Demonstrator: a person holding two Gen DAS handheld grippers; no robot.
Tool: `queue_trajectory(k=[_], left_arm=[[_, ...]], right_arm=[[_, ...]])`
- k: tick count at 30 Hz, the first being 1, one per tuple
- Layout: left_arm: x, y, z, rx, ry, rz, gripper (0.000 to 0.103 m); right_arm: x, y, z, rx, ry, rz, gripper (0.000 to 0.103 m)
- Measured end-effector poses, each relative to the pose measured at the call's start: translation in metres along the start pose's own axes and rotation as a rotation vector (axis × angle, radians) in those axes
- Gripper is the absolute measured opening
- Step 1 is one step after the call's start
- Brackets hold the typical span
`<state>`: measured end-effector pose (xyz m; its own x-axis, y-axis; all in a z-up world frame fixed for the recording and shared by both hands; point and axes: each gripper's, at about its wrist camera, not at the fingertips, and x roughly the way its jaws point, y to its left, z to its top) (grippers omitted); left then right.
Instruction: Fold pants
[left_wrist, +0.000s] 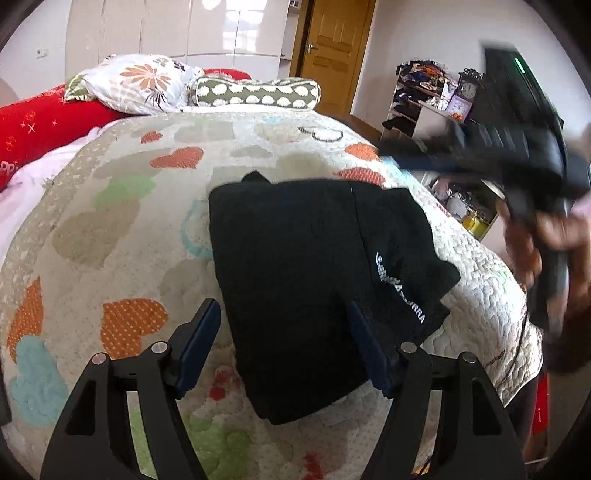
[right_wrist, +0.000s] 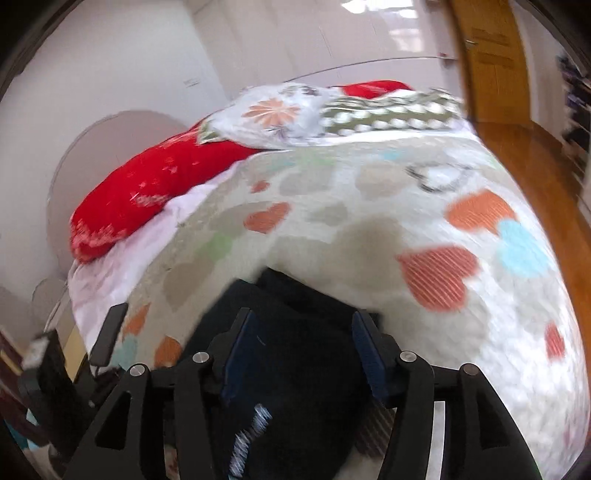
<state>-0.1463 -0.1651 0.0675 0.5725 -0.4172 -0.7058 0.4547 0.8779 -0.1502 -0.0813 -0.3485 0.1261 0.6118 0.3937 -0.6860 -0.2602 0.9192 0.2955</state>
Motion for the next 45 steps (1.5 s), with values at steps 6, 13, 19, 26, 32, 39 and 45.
queue_trajectory(k=[6,13,19,26,32,39,45], left_arm=[[0.007,-0.003,-0.006,0.000,0.013,-0.011,0.075],[0.012,0.000,-0.009,-0.009,0.016,-0.031,0.078],[0.016,0.005,-0.005,-0.036,0.029,-0.062,0.080],[0.021,0.008,-0.002,-0.062,0.044,-0.071,0.081],[0.010,0.005,0.003,-0.044,0.030,-0.057,0.081],[-0.005,0.012,0.025,-0.033,-0.029,0.000,0.081],[0.013,0.024,0.045,-0.052,-0.005,0.057,0.081]], right_arm=[[0.071,0.039,0.020,-0.182,0.167,0.024,0.057],[0.121,0.048,0.019,-0.249,0.270,0.048,0.035],[0.123,0.065,0.022,-0.368,0.231,-0.045,0.002],[0.144,0.047,0.018,-0.289,0.228,-0.077,0.000],[0.095,0.020,0.032,-0.178,0.097,-0.090,0.005],[0.030,0.008,0.009,-0.161,0.051,-0.113,0.024],[0.011,0.013,-0.031,-0.160,0.065,-0.096,0.029]])
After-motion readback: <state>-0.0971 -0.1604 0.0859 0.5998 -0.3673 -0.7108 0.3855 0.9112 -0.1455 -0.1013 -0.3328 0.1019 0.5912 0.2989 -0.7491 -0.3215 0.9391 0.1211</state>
